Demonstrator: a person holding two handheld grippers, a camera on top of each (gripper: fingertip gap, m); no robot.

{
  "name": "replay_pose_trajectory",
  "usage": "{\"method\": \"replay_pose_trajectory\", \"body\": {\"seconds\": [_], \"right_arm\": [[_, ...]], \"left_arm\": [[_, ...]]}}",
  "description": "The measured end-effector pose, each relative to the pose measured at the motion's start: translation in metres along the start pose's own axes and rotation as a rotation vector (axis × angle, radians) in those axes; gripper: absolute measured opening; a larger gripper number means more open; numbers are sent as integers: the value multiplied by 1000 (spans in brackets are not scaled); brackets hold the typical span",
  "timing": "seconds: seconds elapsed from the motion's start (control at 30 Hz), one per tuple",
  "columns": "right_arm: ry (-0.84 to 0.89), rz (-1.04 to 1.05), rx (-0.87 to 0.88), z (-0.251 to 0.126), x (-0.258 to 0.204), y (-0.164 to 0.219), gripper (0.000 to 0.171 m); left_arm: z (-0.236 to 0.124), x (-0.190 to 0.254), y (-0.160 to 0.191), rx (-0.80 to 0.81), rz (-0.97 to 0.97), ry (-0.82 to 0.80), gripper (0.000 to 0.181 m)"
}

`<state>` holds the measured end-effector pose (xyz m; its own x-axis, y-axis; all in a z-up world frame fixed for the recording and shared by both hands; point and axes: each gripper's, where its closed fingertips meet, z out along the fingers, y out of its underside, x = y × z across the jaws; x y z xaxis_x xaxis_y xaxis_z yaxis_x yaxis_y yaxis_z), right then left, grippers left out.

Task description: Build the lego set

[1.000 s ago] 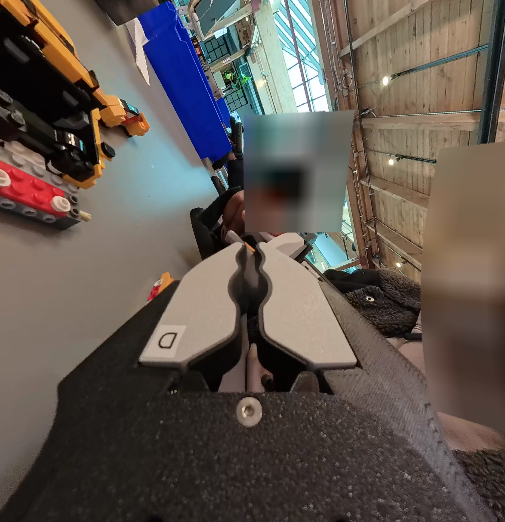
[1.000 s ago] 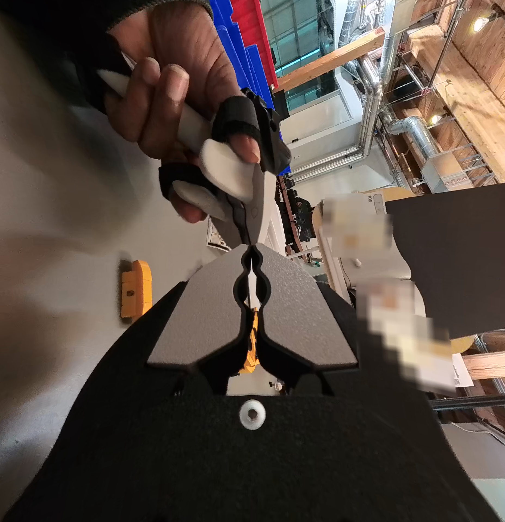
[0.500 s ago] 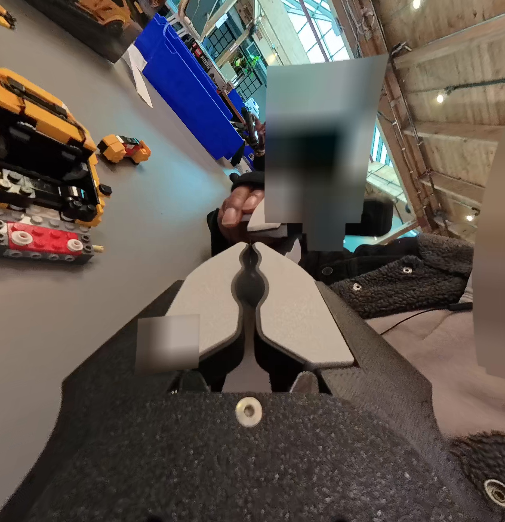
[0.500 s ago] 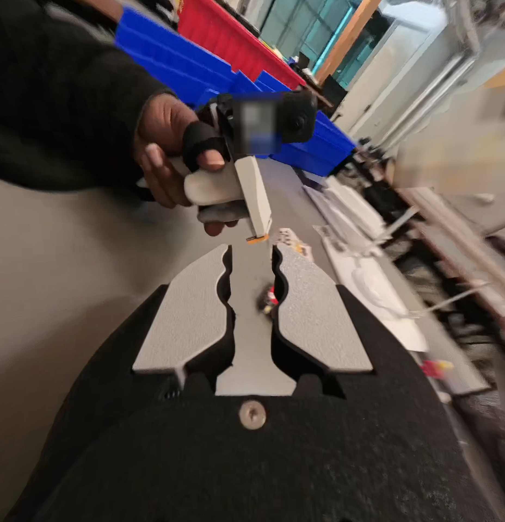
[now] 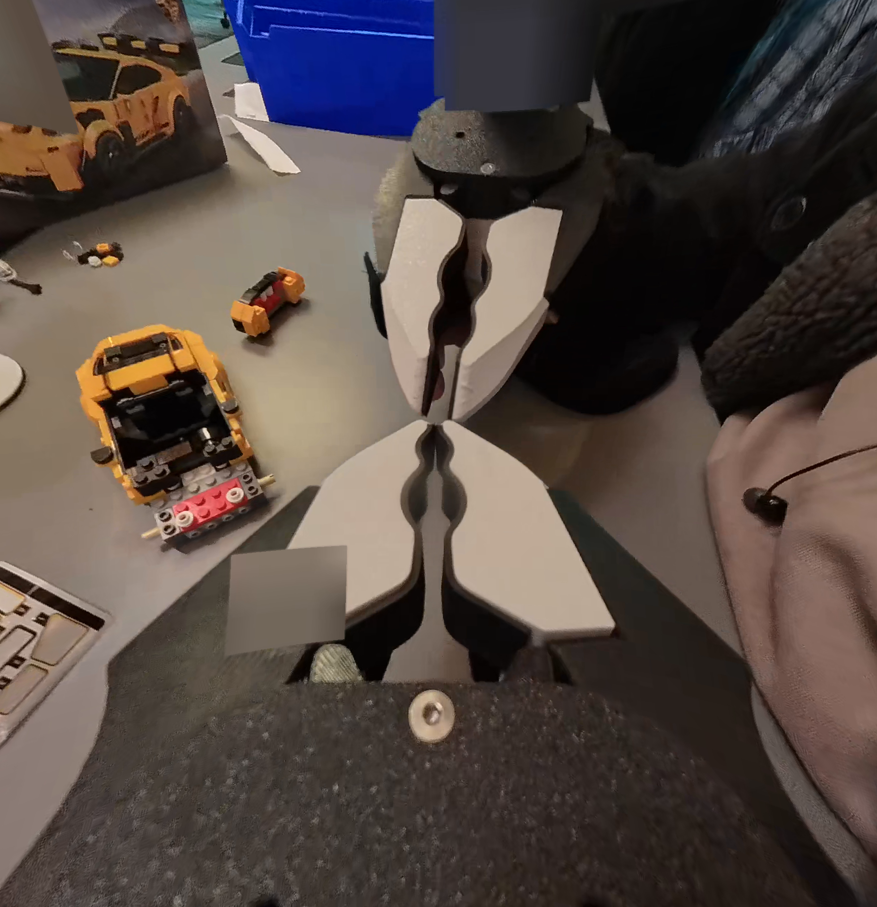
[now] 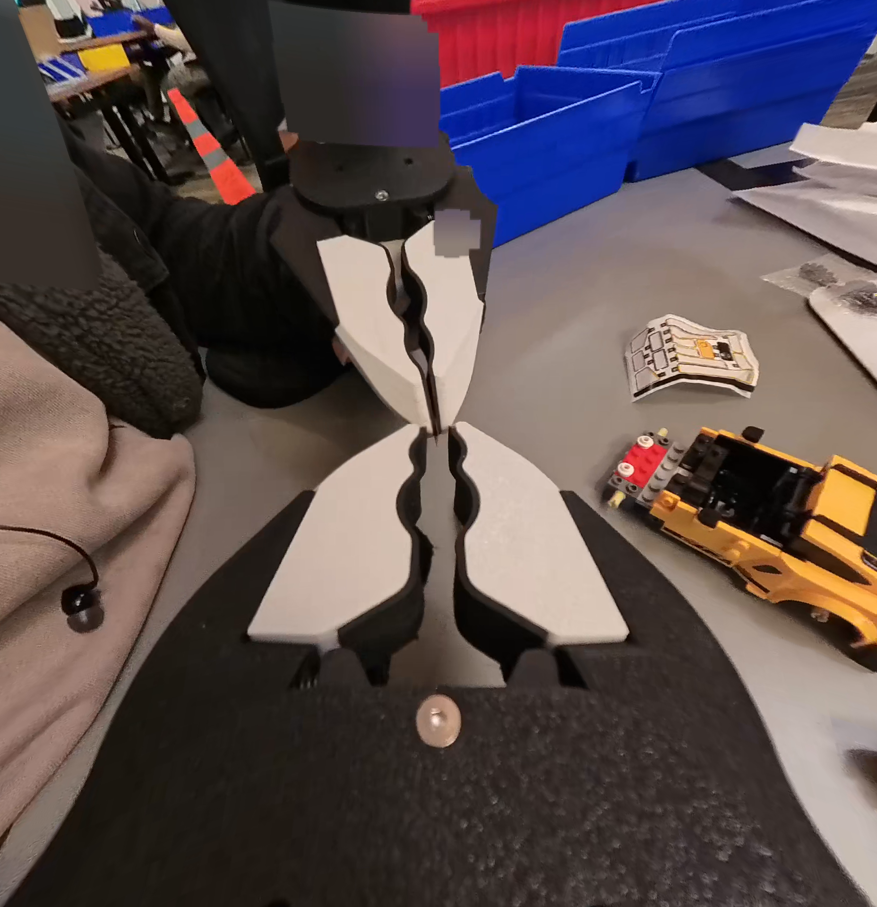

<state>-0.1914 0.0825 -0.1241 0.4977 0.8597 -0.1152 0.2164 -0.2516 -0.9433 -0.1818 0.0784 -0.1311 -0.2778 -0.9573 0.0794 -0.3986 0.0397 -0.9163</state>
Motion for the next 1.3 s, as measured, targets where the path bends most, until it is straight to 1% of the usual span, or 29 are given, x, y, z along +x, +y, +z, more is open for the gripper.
{"method": "replay_pose_trajectory", "body": {"seconds": [0.1, 0.17, 0.27, 0.57, 0.97, 1.3], "right_arm": [[-7, -12, -13, 0, -1, 3, 6], [-6, -22, -17, 0, -2, 3, 1], [-31, -38, -27, 0, -6, 5, 0], [-52, -84, -49, 0, -13, 9, 0], [-64, -95, -72, 0, -15, 13, 5], [-88, -109, -81, 0, -20, 15, 0]], "left_arm": [[2, 1, 2, -21, 44, -17, 0], [2, 2, 3, -26, 59, -12, 0], [3, 6, 4, -36, 103, -6, 0], [4, 11, 6, -59, 164, 5, 0], [7, 13, 10, -85, 205, 5, 0], [7, 16, 11, -92, 222, 14, 0]]}}
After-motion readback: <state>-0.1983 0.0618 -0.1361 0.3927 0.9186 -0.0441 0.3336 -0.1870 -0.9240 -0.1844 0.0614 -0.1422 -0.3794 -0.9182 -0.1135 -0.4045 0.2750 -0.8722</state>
